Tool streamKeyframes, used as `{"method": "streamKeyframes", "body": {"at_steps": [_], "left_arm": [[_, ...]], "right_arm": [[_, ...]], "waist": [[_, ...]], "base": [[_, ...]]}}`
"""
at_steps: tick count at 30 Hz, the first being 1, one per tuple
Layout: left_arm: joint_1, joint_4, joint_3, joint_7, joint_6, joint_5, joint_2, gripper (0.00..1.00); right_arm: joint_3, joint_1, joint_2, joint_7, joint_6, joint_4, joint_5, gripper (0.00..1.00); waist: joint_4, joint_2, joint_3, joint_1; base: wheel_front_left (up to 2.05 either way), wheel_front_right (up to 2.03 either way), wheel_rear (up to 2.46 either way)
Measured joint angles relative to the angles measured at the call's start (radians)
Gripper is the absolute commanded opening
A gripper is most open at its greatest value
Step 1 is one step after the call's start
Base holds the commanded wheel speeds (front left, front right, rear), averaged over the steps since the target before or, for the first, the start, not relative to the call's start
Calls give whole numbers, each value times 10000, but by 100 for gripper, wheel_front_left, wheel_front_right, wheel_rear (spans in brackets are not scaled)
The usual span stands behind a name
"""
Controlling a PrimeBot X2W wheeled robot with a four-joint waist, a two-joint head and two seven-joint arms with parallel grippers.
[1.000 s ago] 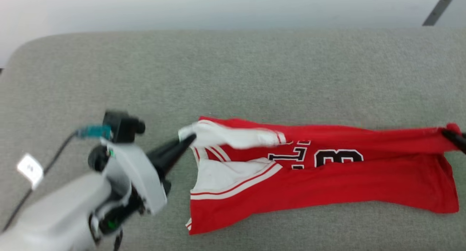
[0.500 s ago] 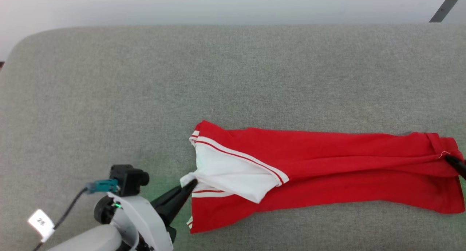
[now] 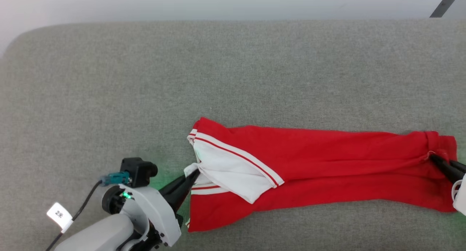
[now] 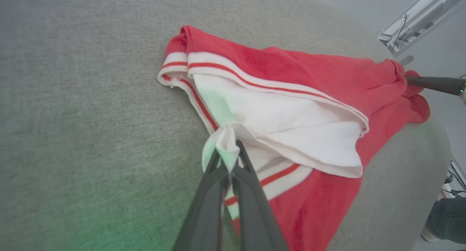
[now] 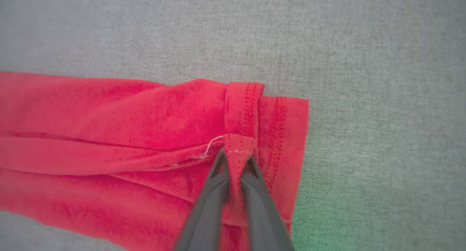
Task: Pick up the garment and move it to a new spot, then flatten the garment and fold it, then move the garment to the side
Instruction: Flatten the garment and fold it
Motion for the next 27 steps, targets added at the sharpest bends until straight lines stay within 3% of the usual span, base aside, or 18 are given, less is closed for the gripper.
{"method": "streamKeyframes", "body": {"at_steps": [4, 10, 20, 27], "left_arm": [[273, 128, 523, -107, -77, 217, -194, 100], [1499, -203, 2685, -146, 130, 1103, -736, 100], [4008, -274, 5722, -140, 510, 4288, -2171, 100], [4828, -479, 7599, -140, 431, 6573, -3294, 100]], "right_arm": [[-226, 54, 153, -27, 0, -33, 221, 100], [-842, 681, -10, -81, 0, -169, 560, 100], [-1933, 1659, -290, 525, -2, 330, 1233, 100], [-2362, 1787, -201, 1705, -2, 913, 1406, 100]], "waist": [[-30, 0, -231, 0], [61, 0, -650, 0], [791, 0, -932, 0], [1339, 0, -960, 0]], "base": [[0, 0, 0], [0, 0, 0], [0, 0, 0], [0, 0, 0]]}}
